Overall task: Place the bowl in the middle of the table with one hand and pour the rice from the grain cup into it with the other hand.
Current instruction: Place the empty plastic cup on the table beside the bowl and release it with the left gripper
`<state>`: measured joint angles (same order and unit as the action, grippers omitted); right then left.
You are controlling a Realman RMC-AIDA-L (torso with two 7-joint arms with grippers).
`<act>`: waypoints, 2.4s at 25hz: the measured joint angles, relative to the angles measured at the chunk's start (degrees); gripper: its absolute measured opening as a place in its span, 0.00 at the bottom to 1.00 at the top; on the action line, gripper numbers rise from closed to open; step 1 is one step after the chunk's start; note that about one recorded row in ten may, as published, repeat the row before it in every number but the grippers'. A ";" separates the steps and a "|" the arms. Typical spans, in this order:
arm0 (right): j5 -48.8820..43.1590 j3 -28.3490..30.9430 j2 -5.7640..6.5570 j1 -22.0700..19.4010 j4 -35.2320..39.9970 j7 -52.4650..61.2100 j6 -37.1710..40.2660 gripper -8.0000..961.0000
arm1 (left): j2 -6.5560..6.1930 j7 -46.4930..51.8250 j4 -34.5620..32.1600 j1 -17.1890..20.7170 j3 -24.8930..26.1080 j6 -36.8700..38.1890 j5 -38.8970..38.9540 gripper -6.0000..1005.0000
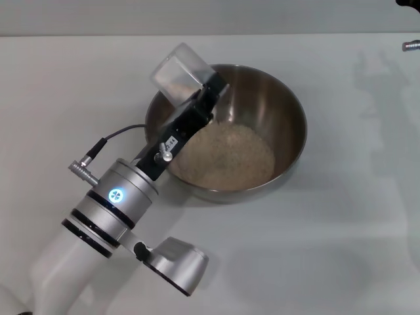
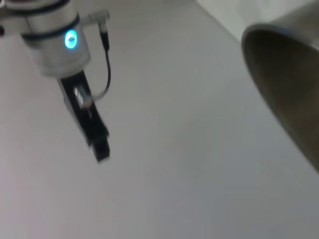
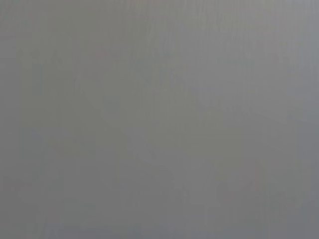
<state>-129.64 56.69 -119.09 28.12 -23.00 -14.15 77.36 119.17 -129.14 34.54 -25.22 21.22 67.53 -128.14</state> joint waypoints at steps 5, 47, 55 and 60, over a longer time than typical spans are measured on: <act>0.00 -0.06 0.00 -0.01 0.27 0.00 0.04 0.39 | 0.01 2.50 0.43 0.55 0.92 0.02 0.33 0.08; 0.01 0.04 -0.03 0.36 0.41 0.53 0.06 0.40 | -0.08 113.80 -6.32 4.27 21.71 -16.96 11.78 0.16; 0.01 0.16 0.00 0.36 0.49 0.53 -0.05 0.40 | -0.23 118.91 -7.37 3.26 21.54 -20.71 11.69 0.18; 0.01 0.18 0.01 0.41 0.94 0.53 -0.05 0.40 | -0.43 122.07 -7.85 3.74 21.55 -19.47 10.42 0.20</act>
<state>-129.63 56.87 -119.09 28.52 -22.06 -13.62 77.31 118.74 -7.08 26.69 -21.49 42.78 48.06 -117.72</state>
